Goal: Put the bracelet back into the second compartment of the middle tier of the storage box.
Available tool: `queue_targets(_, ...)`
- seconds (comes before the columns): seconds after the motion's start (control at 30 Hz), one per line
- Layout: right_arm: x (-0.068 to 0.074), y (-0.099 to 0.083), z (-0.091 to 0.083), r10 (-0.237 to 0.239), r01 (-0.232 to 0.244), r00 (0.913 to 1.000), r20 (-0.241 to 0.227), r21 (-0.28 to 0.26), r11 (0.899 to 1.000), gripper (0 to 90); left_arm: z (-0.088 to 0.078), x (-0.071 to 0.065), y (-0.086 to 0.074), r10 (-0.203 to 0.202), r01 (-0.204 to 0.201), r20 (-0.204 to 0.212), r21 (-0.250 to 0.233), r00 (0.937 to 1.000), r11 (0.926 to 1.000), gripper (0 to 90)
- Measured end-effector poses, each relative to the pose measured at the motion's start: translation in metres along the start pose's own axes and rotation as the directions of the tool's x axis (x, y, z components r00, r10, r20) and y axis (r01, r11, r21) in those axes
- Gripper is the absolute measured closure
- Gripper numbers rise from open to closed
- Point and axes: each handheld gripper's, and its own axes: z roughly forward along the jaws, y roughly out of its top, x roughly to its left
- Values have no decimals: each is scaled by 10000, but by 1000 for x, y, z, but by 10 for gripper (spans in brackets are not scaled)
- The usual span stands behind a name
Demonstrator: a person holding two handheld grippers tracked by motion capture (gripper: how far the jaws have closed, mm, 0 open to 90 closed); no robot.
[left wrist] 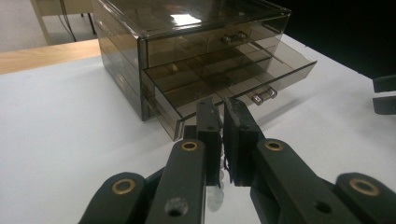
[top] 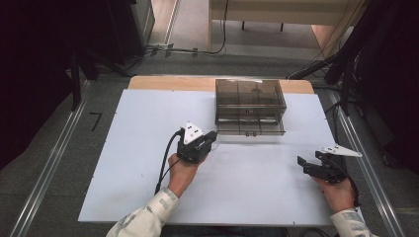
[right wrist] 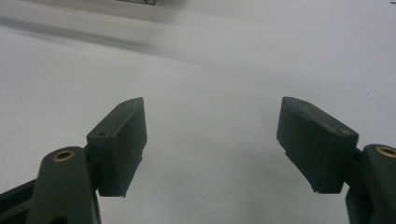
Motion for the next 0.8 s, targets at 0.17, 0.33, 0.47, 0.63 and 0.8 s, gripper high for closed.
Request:
queue_targets(0.17,0,0,0,17,-17,10000,-28,39,10000,225,3,-2,1,-2,3,93,-79,10000,10000,869)
queue_targets(0.33,0,0,1,-1,1,10000,-34,50,10000,225,7,-5,3,-56,58,112,-151,9999,9999,869)
queue_targets(0.47,0,0,1,2,-1,10000,-27,63,10000,225,10,-6,4,-81,84,163,-235,9998,9997,868)
queue_targets(0.63,0,0,1,-23,23,10000,-13,77,10000,225,13,-7,6,-92,99,204,-358,9998,9993,869)
queue_targets(0.8,0,0,1,-72,72,10000,-31,63,10000,225,16,-9,9,-113,121,169,-461,9998,9989,869)
